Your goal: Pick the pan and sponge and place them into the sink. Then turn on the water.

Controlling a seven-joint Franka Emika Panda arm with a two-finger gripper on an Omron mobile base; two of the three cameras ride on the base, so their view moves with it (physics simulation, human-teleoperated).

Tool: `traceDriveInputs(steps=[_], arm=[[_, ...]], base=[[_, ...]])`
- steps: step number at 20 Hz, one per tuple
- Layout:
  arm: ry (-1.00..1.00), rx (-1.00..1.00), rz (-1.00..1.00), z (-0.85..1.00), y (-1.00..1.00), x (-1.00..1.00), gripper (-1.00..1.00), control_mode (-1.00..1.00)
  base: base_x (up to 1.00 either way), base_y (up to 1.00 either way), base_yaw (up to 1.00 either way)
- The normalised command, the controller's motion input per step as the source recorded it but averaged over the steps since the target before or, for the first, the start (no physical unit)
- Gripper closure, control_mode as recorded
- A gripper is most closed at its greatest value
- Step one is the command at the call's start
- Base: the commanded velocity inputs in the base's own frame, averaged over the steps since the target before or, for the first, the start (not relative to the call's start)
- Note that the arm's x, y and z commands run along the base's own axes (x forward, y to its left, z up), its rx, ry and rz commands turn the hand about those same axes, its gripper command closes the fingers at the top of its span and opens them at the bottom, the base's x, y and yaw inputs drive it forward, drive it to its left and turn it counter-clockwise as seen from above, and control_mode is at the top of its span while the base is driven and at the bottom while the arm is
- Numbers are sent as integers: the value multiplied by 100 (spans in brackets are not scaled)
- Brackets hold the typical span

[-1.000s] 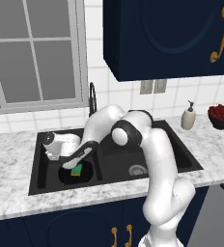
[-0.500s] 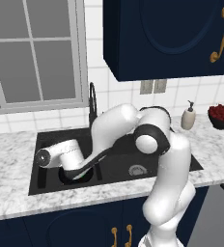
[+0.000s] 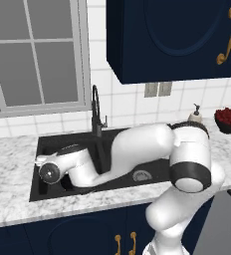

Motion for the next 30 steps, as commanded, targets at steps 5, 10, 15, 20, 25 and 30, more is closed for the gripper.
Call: traceDriveInputs(steps=[5,10,15,20,25,30], arm=[[-2,0,32,62,-30,-53,-100,-100],[-6,0,30,51,-66,-46,-100,-100],[-4,3,29,48,-77,-44,-100,-100],[-1,4,29,47,-74,-30,-100,-100],[0,2,22,36,-75,-20,-100,-100],[-1,0,8,9,-78,-1,-100,-100]], base=[[0,0,0],[0,0,0],[0,0,0],[0,0,0],[0,0,0],[0,0,0]])
